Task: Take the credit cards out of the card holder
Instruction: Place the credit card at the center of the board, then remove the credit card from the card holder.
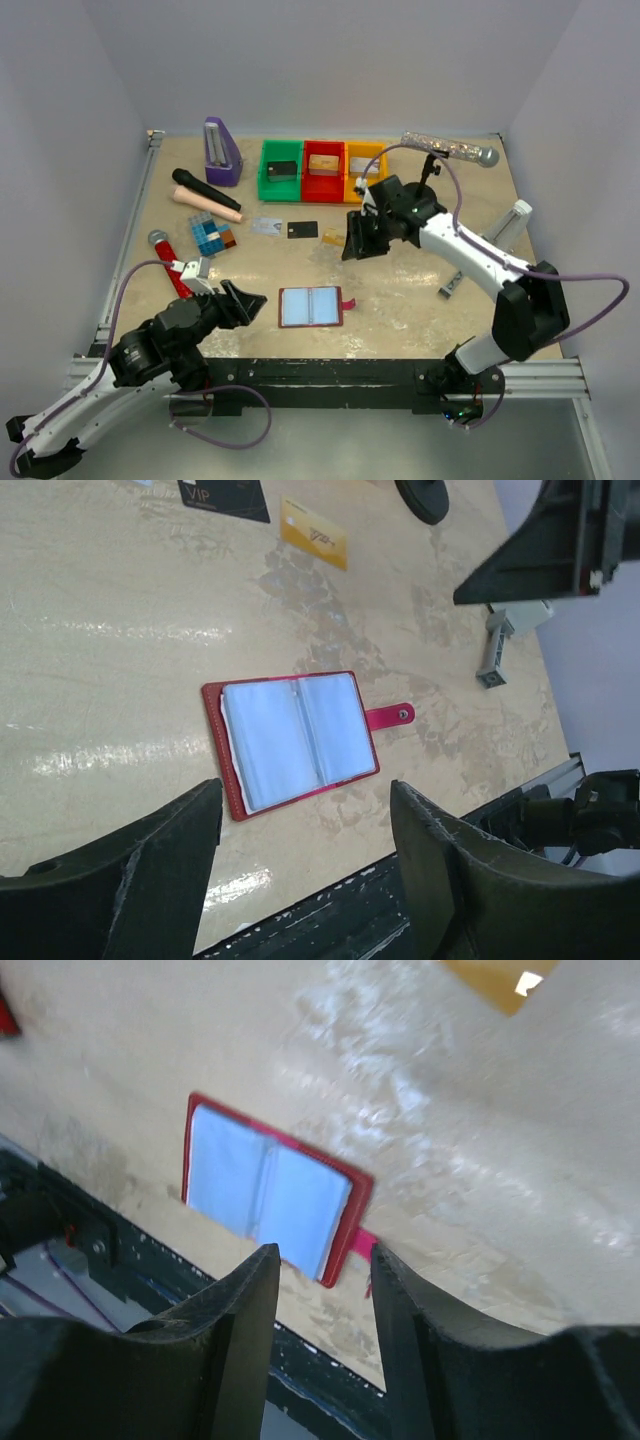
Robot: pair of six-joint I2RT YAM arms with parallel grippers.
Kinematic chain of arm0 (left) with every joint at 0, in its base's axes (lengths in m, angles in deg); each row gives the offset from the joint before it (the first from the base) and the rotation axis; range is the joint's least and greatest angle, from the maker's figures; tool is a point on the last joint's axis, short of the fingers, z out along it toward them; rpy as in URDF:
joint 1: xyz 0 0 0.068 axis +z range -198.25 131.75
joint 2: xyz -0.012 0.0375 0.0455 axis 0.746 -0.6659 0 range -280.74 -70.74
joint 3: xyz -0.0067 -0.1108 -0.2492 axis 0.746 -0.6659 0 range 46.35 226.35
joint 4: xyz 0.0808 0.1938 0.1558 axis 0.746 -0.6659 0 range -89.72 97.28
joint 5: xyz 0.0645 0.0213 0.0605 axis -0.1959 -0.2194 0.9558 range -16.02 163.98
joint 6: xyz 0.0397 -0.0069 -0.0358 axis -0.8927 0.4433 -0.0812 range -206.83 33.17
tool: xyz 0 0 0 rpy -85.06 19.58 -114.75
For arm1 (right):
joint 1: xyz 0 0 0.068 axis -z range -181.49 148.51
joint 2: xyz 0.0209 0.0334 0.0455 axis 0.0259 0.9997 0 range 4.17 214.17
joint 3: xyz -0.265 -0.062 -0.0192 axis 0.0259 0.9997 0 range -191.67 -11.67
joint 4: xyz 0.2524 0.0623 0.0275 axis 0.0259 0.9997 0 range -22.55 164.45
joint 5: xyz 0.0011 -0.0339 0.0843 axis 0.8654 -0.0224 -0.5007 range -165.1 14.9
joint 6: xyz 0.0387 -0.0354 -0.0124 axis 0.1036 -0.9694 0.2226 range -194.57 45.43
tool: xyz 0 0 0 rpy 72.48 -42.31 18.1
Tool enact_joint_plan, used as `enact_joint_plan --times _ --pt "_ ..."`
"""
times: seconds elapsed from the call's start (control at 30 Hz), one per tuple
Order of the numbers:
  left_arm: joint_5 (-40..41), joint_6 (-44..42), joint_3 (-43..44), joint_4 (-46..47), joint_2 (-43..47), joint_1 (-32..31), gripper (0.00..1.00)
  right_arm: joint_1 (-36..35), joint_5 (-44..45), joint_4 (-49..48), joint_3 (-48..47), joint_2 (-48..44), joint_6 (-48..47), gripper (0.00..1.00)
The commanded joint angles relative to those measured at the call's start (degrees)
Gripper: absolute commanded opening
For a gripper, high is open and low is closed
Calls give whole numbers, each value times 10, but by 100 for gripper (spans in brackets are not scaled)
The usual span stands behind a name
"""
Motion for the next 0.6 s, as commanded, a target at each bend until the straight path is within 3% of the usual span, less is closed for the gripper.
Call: enact_joint_plan --times 0.0,0.17,0.4,0.57 --pt "-11 22 -6 41 -50 1 75 -74 52 -80 95 -68 25 48" --pt "-1 94 -42 72 -86 2 87 -131 92 -134 187 -98 63 54" --pt "-54 79 -68 138 -104 2 85 -150 126 -151 217 -62 84 54" --pt "-71 49 -50 152 -146 2 82 -150 116 -168 213 -27 86 49"
